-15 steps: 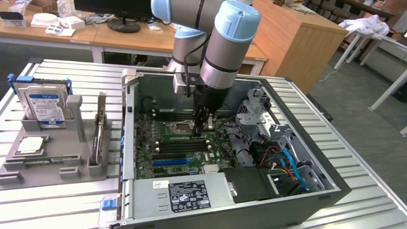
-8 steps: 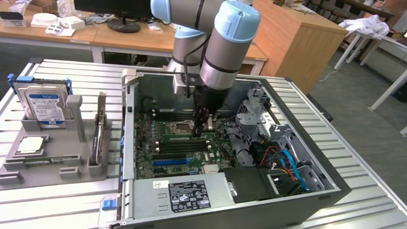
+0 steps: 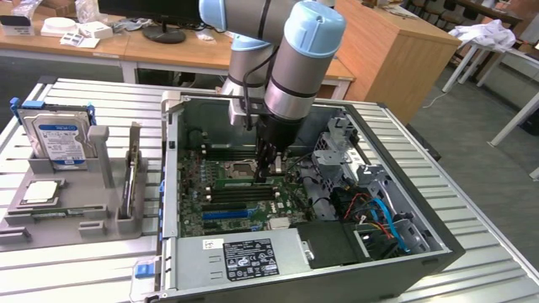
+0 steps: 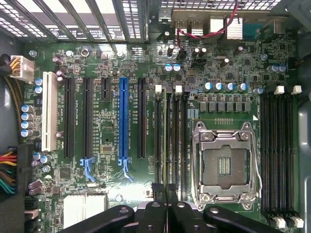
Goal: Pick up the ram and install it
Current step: 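Insert the ram into the slot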
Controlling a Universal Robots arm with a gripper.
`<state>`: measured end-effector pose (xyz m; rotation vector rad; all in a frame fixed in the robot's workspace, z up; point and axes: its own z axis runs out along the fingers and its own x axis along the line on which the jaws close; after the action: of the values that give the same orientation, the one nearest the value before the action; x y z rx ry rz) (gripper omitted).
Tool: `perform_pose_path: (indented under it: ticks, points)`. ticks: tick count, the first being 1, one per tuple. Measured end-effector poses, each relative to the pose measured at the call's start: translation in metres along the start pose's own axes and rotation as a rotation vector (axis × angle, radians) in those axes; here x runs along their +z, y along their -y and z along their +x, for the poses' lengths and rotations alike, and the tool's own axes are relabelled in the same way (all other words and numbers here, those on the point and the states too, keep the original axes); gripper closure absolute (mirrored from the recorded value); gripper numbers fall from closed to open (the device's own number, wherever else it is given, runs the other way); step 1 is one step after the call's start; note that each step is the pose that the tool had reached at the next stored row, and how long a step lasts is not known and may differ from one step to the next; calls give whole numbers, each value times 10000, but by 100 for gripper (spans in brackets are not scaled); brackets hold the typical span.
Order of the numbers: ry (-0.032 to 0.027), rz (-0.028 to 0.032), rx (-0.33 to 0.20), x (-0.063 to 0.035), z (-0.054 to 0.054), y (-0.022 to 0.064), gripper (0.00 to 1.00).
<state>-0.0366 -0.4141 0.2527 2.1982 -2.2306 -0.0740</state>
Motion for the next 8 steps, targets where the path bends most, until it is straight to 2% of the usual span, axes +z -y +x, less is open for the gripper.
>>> perform_pose_path:
  ticks: [8]
  points:
    - [-1, 0, 0, 43, 2, 2, 88]
